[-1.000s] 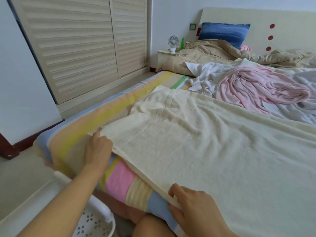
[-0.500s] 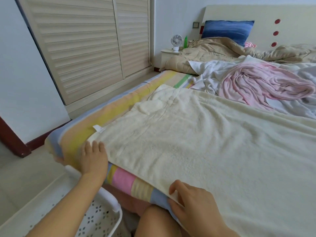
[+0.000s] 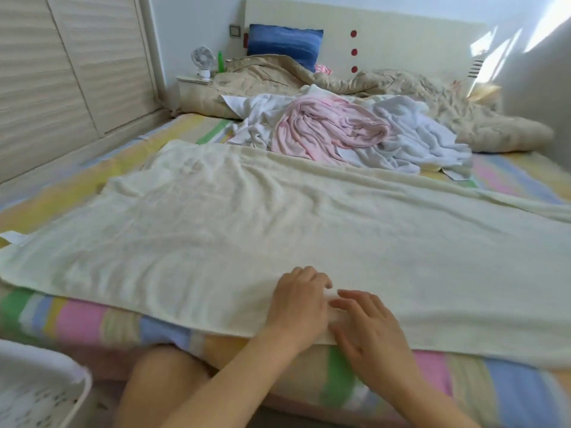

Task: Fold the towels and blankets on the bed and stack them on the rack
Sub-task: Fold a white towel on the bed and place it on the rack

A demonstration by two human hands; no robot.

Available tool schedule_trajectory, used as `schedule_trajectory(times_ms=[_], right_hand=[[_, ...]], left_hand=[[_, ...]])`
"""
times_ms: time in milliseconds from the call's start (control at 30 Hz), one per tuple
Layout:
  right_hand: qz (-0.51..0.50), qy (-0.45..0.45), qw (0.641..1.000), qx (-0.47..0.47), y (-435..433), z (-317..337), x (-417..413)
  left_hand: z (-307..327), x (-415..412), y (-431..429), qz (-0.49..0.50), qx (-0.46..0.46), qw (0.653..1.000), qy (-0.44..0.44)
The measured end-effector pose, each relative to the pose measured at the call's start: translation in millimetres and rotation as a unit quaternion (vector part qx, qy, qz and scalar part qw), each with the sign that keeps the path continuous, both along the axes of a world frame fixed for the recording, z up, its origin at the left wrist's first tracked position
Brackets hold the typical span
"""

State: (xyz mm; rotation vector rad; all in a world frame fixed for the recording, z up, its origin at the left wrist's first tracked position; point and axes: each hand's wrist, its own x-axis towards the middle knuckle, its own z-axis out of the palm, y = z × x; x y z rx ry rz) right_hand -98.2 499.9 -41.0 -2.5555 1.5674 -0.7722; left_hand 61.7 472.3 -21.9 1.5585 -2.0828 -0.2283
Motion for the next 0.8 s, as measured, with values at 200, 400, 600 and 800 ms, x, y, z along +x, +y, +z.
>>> schedule_trajectory(times_ms=[200, 400, 600, 800], right_hand=[[-0.235, -0.007, 0.969, -0.071, 38, -15, -155], [-0.286, 0.097, 0.952, -0.058, 46, -26, -270], [-0.225, 0.169, 0.958, -0.058, 45, -2, -302], [-0.141, 0.158, 0.977, 0.007, 79, 7, -333]], left_hand=[[-13, -110, 26, -0.178, -0.168, 0.970, 0.004], [-31, -163, 26, -0.238, -0.190, 0.941, -0.146], [-25, -179, 23, -0.229, -0.143, 0.955, -0.127], [-28, -186, 34, -0.349, -0.089, 0.925, -0.126]])
